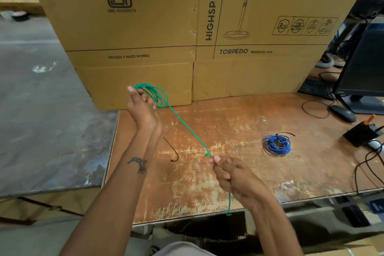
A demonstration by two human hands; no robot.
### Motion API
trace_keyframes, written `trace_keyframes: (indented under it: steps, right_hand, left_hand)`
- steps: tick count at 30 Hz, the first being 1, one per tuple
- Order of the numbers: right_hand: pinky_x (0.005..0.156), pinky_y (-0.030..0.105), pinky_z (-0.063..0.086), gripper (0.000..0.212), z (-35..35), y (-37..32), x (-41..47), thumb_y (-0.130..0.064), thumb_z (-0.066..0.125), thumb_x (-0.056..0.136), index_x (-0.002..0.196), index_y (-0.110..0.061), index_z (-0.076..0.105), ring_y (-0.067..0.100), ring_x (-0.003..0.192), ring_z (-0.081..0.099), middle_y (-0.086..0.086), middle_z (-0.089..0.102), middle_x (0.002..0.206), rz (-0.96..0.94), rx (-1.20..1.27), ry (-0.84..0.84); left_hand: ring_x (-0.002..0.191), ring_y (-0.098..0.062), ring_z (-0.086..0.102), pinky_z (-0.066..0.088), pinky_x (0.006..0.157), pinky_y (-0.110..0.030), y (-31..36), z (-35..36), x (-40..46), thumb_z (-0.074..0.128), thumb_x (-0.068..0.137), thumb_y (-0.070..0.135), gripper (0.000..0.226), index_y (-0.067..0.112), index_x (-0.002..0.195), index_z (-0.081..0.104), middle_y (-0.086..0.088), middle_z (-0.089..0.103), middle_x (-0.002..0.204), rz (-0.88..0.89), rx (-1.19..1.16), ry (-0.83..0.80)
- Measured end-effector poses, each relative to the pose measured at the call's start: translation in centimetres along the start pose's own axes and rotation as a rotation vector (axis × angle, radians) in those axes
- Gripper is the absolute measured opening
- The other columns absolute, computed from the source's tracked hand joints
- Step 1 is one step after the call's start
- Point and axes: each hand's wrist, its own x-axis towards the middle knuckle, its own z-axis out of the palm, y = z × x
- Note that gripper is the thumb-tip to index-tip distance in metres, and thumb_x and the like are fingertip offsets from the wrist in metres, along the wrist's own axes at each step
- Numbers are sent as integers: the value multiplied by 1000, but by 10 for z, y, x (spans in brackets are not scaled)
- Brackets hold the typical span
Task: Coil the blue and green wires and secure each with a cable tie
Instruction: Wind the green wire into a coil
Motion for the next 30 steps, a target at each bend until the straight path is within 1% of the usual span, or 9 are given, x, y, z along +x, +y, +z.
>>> trace_keyframes:
  steps: [3,6,9,12,16,20,24,26,30]
  right_hand:
    - [54,23,29,9,-27,2,-2,-9,60,105,99,-13,57,7,50,34,-10,43,54,169,566,-348]
    - [57,24,27,21,-40,11,5,-9,79,91,90,-14,59,7,57,30,-6,44,70,189,599,-309]
    - [45,20,22,20,-40,8,4,-20,80,93,106,-8,71,6,53,22,-3,46,79,58,255,-13]
    - [47,24,23,30,-33,6,4,-22,64,107,134,-34,71,9,55,28,-1,53,82,-241,-179,221]
    - [57,28,46,16,-22,8,14,-23,62,109,112,-31,76,13,54,60,-6,76,82,-463,-655,366]
    - [72,28,41,22,-9,25,29,-8,52,110,113,-11,74,19,83,62,-2,63,101,-440,-1134,616]
    - [74,32,43,36,11,40,24,-4,44,109,137,-17,63,22,102,64,0,63,110,-524,-1083,633]
    - [69,34,50,41,9,43,13,-26,48,113,152,-35,49,10,95,60,-10,60,114,-599,-1131,539]
    - [61,34,53,23,-4,48,2,-52,63,105,124,-41,72,10,87,54,-15,52,110,-748,-1238,474]
  left_hand:
    - [29,-5,27,23,33,-20,14,-7,23,29,115,35,43,21,77,42,10,34,40,-311,-114,-64]
    - [26,-5,24,19,31,-20,31,-12,29,28,114,30,44,21,72,39,8,31,36,-502,-59,-134]
    - [26,-5,26,19,30,-18,36,-8,19,28,114,31,41,22,76,40,9,32,37,-507,85,-226]
    - [27,-3,25,21,30,-17,23,-3,-3,28,115,34,41,19,79,42,11,34,39,-427,185,-242]
    - [33,-4,27,22,37,-19,7,4,-34,33,114,37,39,17,83,46,12,35,45,-381,176,-242]
    - [35,-5,30,25,38,-20,-8,7,-51,35,113,37,37,19,83,46,11,38,47,-374,109,-174]
    - [29,-5,27,22,34,-18,-9,4,-43,29,114,37,39,21,81,42,11,36,41,-471,48,-71]
    - [26,-5,25,19,32,-17,-3,1,-25,27,115,37,42,22,78,40,10,33,37,-503,27,-6]
    - [24,-5,23,16,31,-14,4,-10,-1,27,115,36,43,23,76,38,10,32,35,-517,68,40]
